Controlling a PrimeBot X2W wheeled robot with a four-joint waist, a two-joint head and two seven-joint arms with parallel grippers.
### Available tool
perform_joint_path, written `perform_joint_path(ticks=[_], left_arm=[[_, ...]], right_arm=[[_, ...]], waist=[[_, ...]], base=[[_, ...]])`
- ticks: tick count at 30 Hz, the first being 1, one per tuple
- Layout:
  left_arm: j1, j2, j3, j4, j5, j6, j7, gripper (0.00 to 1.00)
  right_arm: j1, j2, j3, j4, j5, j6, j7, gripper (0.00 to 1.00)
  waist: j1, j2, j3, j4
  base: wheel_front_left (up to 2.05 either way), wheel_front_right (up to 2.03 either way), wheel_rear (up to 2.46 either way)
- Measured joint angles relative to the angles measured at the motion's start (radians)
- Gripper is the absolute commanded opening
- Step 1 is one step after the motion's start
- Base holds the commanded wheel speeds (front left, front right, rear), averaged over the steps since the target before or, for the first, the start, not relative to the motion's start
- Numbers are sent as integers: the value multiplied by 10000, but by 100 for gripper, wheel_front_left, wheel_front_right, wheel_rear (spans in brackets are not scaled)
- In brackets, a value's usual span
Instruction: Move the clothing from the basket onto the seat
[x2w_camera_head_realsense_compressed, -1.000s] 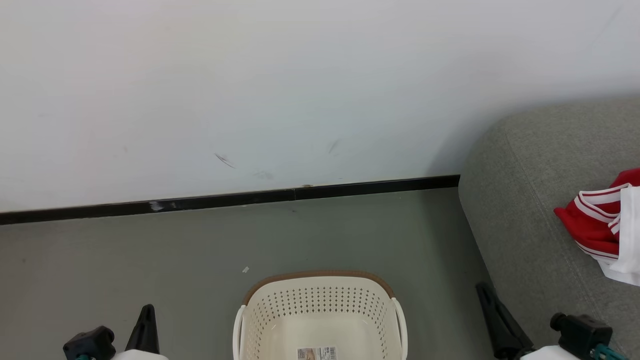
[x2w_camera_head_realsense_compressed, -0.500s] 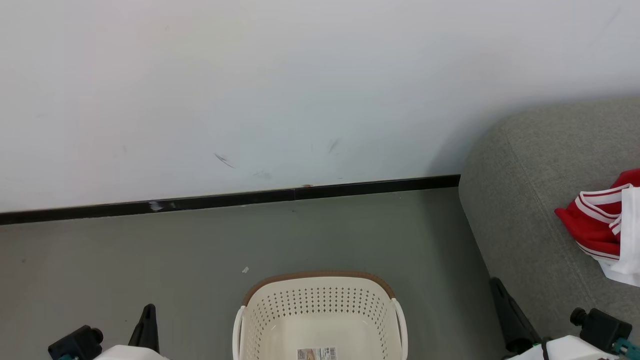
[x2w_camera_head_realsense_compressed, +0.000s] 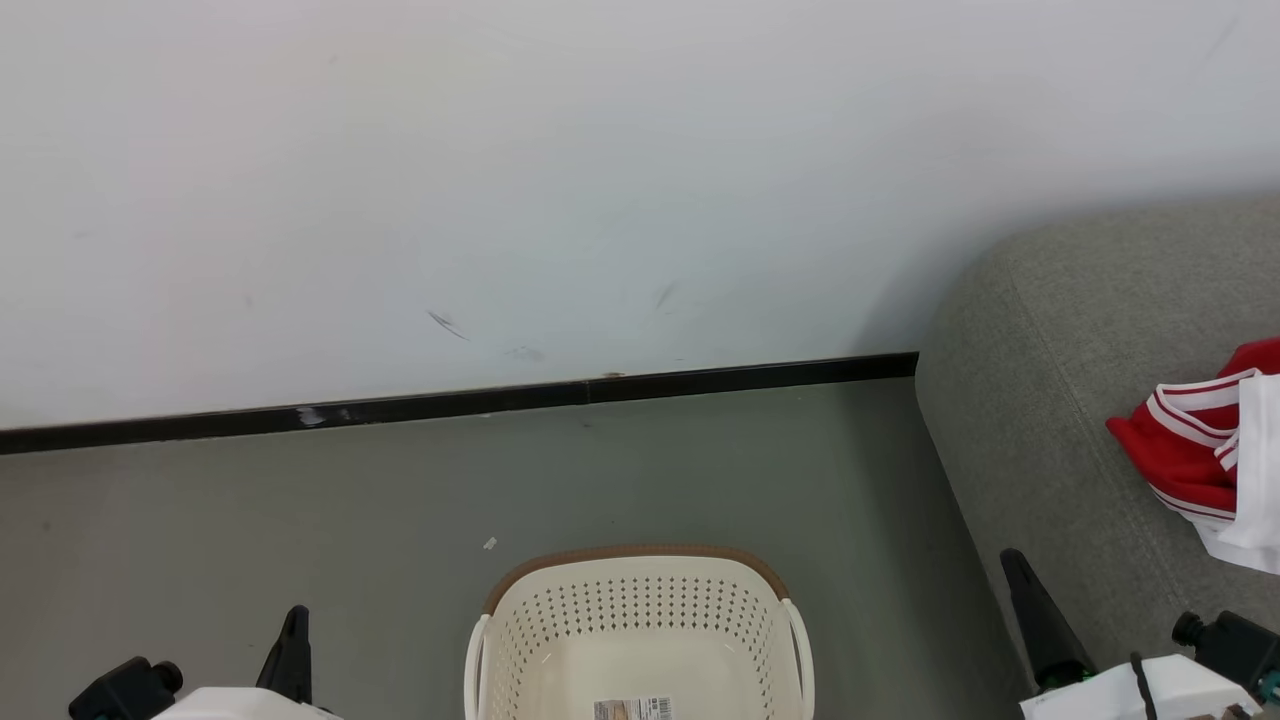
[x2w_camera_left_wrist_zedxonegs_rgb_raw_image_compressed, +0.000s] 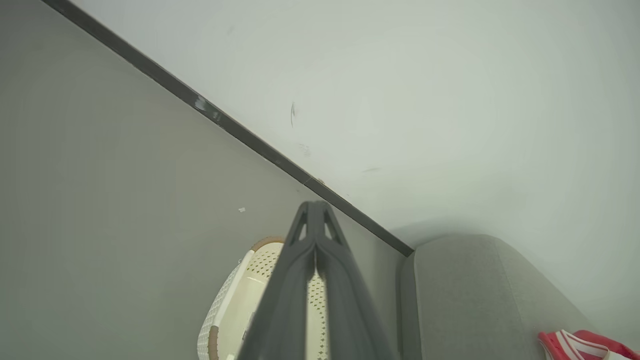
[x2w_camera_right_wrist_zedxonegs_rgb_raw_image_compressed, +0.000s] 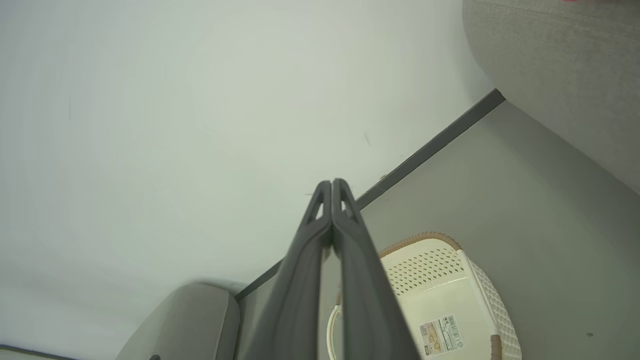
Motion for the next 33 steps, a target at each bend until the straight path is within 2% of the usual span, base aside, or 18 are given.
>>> perform_joint_path(ticks=[9, 15, 21, 33], left_arm=[[-24, -194, 370, 6, -1168, -407, 320, 0], [-45, -265, 608, 15, -1862, -685, 518, 0], [-99, -349, 848, 31, -2546, -940, 698, 0], [-256, -548, 1260, 58, -3820, -1425, 1108, 0]], right_arm=[[-213, -111, -67, 332, 1664, -2, 234, 0], [-514, -215, -113, 510, 2669, -2, 412, 0], [-558, -253, -157, 635, 3641, -2, 579, 0], [-946, -372, -297, 888, 5448, -2, 851, 0]], waist=[[-87, 0, 65, -18], [-126, 0, 120, -28], [-142, 0, 160, -38], [-149, 0, 194, -57]], base=[[0, 0, 0], [0, 0, 0], [0, 0, 0], [0, 0, 0]])
